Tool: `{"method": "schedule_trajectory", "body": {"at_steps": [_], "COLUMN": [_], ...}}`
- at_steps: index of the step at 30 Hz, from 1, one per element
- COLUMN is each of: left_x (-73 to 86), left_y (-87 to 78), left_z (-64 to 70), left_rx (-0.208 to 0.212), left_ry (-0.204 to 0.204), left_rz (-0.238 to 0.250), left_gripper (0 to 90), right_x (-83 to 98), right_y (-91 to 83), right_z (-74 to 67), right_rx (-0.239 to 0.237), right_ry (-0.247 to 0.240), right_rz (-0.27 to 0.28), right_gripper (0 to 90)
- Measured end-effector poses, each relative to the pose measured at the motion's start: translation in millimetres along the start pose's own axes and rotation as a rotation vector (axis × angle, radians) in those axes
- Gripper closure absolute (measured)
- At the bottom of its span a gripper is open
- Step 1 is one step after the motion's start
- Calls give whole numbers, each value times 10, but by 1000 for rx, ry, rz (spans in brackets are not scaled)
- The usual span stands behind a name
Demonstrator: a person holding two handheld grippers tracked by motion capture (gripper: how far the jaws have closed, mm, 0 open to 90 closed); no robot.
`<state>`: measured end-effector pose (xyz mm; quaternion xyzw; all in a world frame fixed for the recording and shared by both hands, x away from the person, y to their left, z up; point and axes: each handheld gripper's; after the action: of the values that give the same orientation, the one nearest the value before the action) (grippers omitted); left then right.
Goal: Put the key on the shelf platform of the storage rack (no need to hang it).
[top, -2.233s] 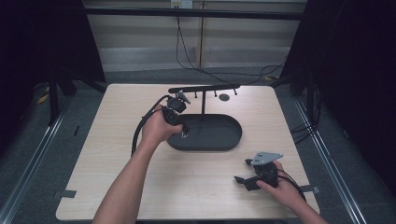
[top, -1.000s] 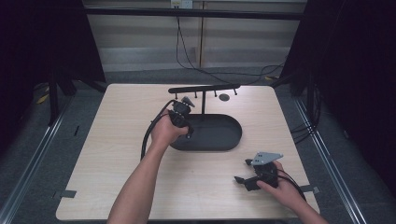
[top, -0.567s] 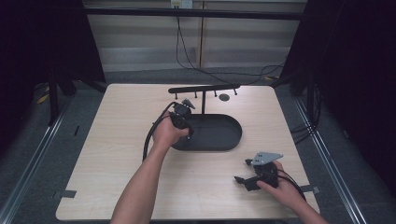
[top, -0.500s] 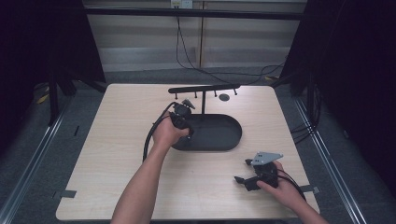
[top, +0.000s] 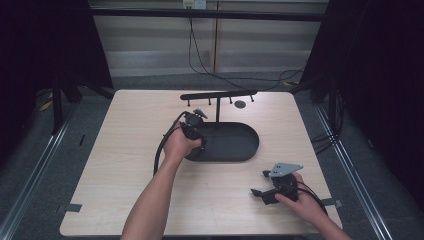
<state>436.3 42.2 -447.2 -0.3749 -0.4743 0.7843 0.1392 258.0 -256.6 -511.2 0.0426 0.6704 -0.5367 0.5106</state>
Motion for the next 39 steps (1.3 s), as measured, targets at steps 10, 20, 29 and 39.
{"method": "schedule_trajectory", "body": {"at_steps": [10, 20, 29, 39], "left_x": [5, 14, 26, 47], "left_y": [38, 71, 116, 131], "left_z": [-33, -54, -69, -108], "left_rx": [-15, -20, -37, -42], "left_ry": [1, -8, -19, -30], "left_rz": [-1, 3, 15, 15], "left_gripper": [639, 639, 638, 635], "right_x": [0, 0, 0, 1], "right_y": [0, 0, 0, -1], "right_z": [0, 0, 0, -1], "right_rx": [0, 0, 0, 0], "right_ry": [0, 0, 0, 1], "right_rz": [0, 0, 0, -1], "right_gripper": [170, 170, 170, 170]}}
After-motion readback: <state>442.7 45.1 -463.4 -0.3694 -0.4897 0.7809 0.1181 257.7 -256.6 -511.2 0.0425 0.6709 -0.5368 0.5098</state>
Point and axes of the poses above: each handheld gripper's, and its own axes: y roughly forward along the jaws, x roughly out of its underside, z roughly to its right, and after that the axes turned 10 degrees about x, right-handed
